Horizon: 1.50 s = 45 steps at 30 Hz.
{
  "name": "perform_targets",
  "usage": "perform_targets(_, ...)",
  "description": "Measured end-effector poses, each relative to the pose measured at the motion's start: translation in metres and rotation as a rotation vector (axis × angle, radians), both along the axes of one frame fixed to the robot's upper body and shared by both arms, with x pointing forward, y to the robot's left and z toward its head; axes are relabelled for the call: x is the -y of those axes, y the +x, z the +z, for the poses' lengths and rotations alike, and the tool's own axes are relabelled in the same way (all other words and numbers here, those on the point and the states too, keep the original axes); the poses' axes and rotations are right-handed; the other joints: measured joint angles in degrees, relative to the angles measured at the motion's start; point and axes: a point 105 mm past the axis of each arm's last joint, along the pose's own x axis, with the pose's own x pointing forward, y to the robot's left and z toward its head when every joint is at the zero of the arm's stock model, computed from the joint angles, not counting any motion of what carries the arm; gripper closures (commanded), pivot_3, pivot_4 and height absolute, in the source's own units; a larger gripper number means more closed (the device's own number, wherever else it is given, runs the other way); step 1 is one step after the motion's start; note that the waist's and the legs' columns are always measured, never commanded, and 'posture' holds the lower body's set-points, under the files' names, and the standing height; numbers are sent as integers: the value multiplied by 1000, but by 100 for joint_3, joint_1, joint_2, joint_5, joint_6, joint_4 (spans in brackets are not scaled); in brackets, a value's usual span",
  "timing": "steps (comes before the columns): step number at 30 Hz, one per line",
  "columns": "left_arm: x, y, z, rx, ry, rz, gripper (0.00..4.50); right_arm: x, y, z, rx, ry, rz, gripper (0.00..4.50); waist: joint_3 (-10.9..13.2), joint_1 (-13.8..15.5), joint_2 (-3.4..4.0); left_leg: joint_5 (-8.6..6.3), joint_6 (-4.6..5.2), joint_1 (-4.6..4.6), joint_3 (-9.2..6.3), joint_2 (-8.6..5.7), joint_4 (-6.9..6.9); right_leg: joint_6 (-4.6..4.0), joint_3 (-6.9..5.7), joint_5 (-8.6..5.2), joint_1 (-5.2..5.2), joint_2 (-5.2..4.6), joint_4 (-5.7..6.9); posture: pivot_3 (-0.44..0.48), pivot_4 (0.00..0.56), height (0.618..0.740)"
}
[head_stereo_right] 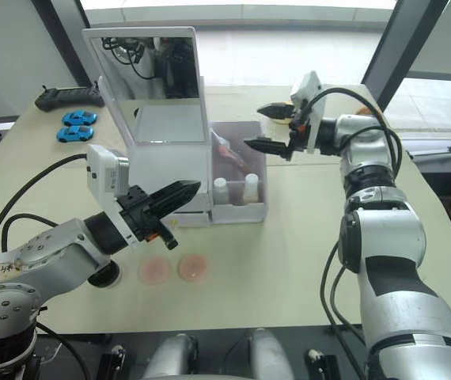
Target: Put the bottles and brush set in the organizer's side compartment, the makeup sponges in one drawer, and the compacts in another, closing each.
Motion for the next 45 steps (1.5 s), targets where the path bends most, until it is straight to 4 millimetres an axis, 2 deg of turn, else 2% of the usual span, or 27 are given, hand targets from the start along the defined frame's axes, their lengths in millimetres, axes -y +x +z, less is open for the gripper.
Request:
perform_targets(2, 0, 0, -1, -3, 1, -5, 4500, -2, -2, 5, 44, -44, 1, 37, 0, -1, 1, 0, 0, 0, 0, 0, 1, 0, 0, 0, -1, 0, 3, 0, 150, 740)
perform_targets(5, 0, 3, -1, -5, 1, -6, 4500, -11, -2, 4, 87, -99, -10, 618, -1, 9, 1, 3, -5, -1, 0, -1, 2, 1, 0, 0, -1, -1, 3, 0, 150, 740)
perform_targets(10, -1, 5, 0, 7, 10, 2, 4500, -37, -1, -3, 133, -180, -16, 2322, -1, 19, 1, 5, -8, -2, -1, 0, 1, 0, -1, 0, -4, -1, 4, 0, 150, 740)
perform_targets(13, -1, 6, 0, 14, 13, 8, 4500, -51, -2, -18, 117, -224, 7, 3327, -1, 24, 1, 5, -9, -2, -1, -1, 2, 0, -2, 0, -3, -2, 4, 0, 150, 740)
perform_targets(16, -1, 6, 0, 15, 15, 11, 4500, -55, 1, -33, 77, -255, -4, 4368, -1, 26, 1, 5, -9, -3, -1, -1, 2, 0, -2, 0, -3, -4, 4, 0, 150, 740)
perform_targets(17, -1, 6, 0, 15, 16, 16, 4500, -55, 2, -39, 70, -271, -7, 4494, -1, 25, 1, 5, -9, -2, -1, -1, 3, 0, -2, 0, -3, -4, 3, 0, 150, 740)
perform_targets(22, -3, 8, 0, 17, 20, 34, 4500, -56, 8, -56, 34, -298, -37, 4494, 0, 11, 1, 5, -9, -2, -2, -1, 1, 0, -1, 0, -6, -2, 7, 0, 150, 740)
perform_targets(27, -4, 9, 0, 18, 23, 53, 4500, -57, 13, -49, 60, -313, -56, 4494, -1, 18, 1, 6, -10, -2, -2, -1, 2, 0, -1, 0, -4, -3, 6, 0, 150, 740)
perform_targets(33, -5, 10, -1, 14, 21, 67, 4500, -59, 1, -42, 36, -311, 60, 4494, -1, 13, 1, 6, -10, -2, -3, -1, 2, 0, -2, 0, -4, -3, 8, 0, 150, 740)
perform_targets(38, -5, 10, -1, 14, 19, 68, 4500, -71, -3, -43, 33, -311, 111, 4494, -1, 6, 1, 6, -10, -1, -4, 0, 2, 0, -3, 0, -4, -2, 10, 0, 150, 740)
perform_targets(40, -5, 10, -1, 14, 19, 66, 4500, -75, 0, -44, 38, -305, 87, 4494, -1, 16, 1, 6, -10, -2, -4, -1, 2, 0, -3, 0, -4, -3, 10, 0, 150, 740)
perform_targets(45, -3, 10, 1, 25, 21, 56, 4500, -67, 20, -37, 110, -384, -80, 4494, -1, 20, 1, 7, -13, -3, -4, -4, 2, 0, -3, 0, -6, -6, 8, 0, 150, 740)
